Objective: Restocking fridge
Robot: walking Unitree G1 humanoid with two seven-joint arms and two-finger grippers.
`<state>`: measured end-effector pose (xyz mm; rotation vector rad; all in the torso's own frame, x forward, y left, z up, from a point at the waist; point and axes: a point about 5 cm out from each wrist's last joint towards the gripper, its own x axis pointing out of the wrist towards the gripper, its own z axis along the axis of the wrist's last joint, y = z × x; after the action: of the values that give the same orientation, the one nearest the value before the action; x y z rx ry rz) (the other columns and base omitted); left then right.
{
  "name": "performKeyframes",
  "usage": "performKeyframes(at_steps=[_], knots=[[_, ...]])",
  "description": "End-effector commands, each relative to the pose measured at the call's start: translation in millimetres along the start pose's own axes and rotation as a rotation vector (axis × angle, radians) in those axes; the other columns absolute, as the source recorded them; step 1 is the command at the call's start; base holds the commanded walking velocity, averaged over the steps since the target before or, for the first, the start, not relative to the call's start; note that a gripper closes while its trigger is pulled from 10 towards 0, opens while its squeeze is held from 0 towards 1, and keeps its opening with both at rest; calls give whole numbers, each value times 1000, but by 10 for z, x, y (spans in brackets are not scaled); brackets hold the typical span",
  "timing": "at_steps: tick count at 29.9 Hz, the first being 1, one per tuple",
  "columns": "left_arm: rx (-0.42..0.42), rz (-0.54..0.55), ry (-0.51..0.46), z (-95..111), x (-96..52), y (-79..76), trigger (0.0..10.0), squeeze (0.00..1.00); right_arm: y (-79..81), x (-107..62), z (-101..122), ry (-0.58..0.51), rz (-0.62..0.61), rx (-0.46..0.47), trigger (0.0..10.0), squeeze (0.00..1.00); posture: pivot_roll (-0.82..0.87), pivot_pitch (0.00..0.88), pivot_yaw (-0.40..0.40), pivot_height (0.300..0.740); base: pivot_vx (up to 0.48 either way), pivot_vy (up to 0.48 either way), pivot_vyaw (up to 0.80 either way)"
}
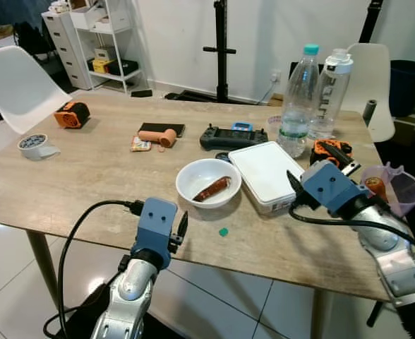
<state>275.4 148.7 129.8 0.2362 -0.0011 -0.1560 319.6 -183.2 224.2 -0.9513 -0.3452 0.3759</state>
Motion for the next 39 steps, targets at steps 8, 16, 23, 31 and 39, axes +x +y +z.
performKeyframes(at_steps=[8, 16, 23, 31, 39], knots=[[67, 2, 89, -174, -36, 25, 10000, 0, 343, 43, 69, -21, 273, -63, 10000, 0, -75, 111, 24, 740, 0, 0, 0], [121, 44, 134, -248, 38, 47, 10000, 0, 867, 181, 90, -32, 431, -122, 10000, 0, -75, 92, -4, 740, 0, 0, 0], [138, 95, 171, -287, 61, 126, 10000, 0, 905, 384, -91, 109, 295, -277, 10000, 0, -71, 93, -3, 740, 0, 0, 0], [114, 98, 170, -297, 46, 110, 10000, 0, 888, 389, -231, 206, 184, -275, 10000, 0, -71, 94, -7, 740, 0, 0, 0], [100, 84, 153, -268, 64, 73, 10000, 0, 903, 390, -304, 245, 130, -275, 0, 0, -72, 99, -1, 740, 0, 0, 0]])
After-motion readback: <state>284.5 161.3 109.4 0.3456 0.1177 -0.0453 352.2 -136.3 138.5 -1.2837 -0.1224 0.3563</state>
